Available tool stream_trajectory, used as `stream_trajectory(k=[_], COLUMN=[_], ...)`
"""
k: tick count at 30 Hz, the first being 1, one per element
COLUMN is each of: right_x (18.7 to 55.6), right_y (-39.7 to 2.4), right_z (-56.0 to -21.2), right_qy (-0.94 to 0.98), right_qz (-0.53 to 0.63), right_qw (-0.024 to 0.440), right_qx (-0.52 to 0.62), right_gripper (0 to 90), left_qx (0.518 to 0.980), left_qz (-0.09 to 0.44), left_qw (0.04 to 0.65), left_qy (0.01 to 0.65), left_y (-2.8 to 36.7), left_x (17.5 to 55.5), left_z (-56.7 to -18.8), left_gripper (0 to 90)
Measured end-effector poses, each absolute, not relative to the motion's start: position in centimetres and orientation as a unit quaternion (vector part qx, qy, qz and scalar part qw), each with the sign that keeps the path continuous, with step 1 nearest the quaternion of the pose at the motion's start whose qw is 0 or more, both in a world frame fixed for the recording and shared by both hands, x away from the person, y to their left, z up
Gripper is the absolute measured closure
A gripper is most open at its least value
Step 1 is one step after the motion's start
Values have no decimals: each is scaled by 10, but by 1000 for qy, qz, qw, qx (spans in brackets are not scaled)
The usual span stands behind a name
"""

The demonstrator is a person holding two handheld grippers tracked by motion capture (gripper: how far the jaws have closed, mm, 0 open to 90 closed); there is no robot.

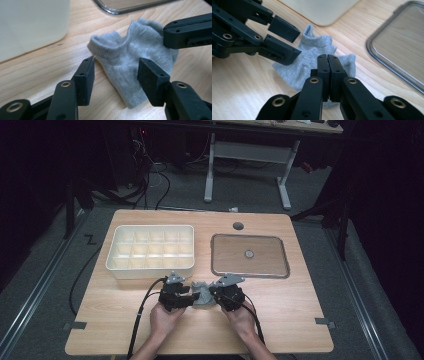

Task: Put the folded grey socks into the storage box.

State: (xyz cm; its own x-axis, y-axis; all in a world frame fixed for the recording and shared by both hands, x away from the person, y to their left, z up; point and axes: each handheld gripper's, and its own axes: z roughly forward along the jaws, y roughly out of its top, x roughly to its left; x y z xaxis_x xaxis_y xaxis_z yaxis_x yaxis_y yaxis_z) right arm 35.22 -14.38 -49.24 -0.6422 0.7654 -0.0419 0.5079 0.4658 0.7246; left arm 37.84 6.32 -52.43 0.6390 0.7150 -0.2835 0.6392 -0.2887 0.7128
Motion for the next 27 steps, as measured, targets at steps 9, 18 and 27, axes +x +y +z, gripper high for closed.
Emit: stream_trajectory(k=[9, 18, 27], right_x=[355, 356, 355], right_y=[-148, -152, -152], right_z=[-510, -518, -521], right_qy=[847, 845, 842], right_qz=[295, 295, 311], right_qw=[209, 210, 204], right_qx=[390, 392, 390], right_gripper=[900, 900, 900], left_qx=[821, 825, 826], left_qz=[79, 86, 86], left_qw=[389, 383, 379], left_qy=[411, 406, 408], left_y=[48, 47, 48], left_x=[375, 374, 375], left_z=[-527, -526, -526], left_gripper=[473, 477, 480])
